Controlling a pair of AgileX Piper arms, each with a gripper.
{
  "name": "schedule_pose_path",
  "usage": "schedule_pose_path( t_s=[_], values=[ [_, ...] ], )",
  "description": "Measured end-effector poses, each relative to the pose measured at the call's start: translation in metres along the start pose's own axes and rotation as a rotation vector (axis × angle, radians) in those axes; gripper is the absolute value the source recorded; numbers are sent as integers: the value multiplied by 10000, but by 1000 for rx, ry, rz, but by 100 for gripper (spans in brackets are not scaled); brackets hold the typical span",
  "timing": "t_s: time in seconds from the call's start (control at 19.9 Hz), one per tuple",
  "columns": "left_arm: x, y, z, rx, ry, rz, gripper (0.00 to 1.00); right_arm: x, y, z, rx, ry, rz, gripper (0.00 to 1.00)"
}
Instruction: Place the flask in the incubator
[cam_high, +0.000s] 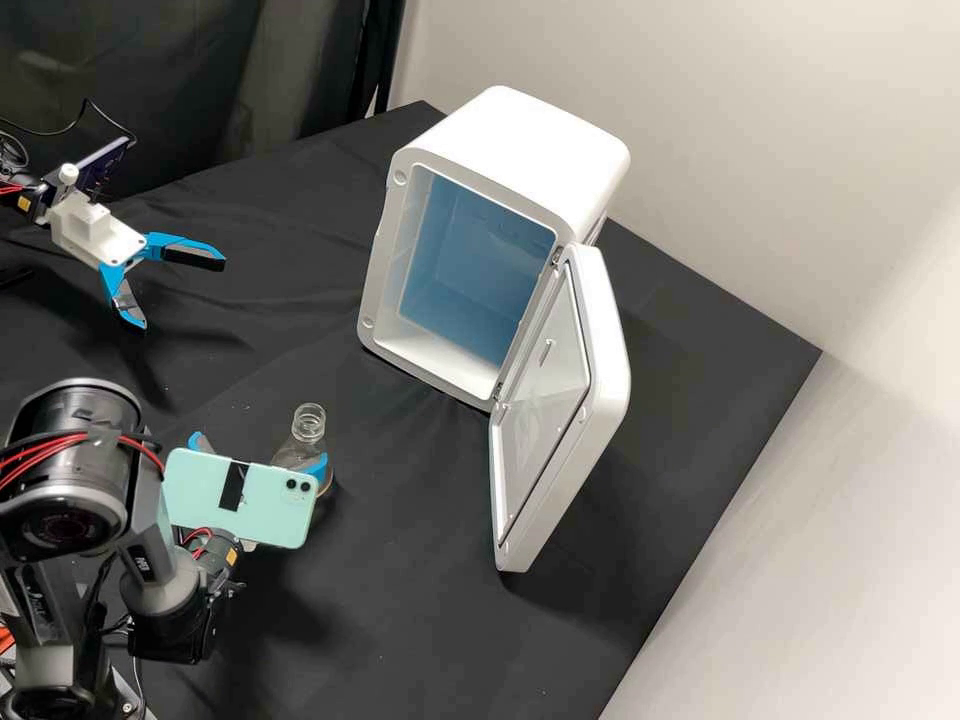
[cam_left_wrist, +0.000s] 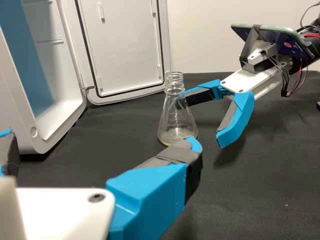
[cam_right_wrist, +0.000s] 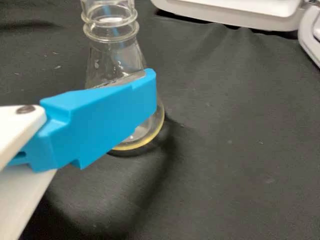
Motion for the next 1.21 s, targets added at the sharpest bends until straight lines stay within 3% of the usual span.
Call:
schedule_pose_path(
  t_s=[0.25, 0.3, 0.45, 0.65, 0.91, 0.96, 1.01, 1.21],
  values=[
    [0, 0, 0, 0, 0, 0, 100, 103, 5, -66, 37, 13, 7, 100],
    [-2, 0, -3, 0, 2, 0, 100, 170, 15, -108, 79, 12, 23, 100],
    [-4, -2, -3, 1, 0, -2, 100, 261, 21, -175, 130, 11, 47, 100],
    [-2, -9, -3, 0, -3, -6, 100, 329, 31, -217, 173, -5, 83, 100],
    [2, -20, -7, -6, -3, -10, 100, 361, 16, -188, 203, -19, 78, 100],
    [3, -24, -9, -8, -3, -12, 100, 384, 9, -157, 196, -28, 71, 100],
    [4, -26, -10, -9, -3, -13, 100, 406, 1, -115, 169, -47, 68, 100],
    [4, -26, -10, -9, -3, -13, 100, 492, -15, 85, -6, -180, 82, 100]
  ],
)
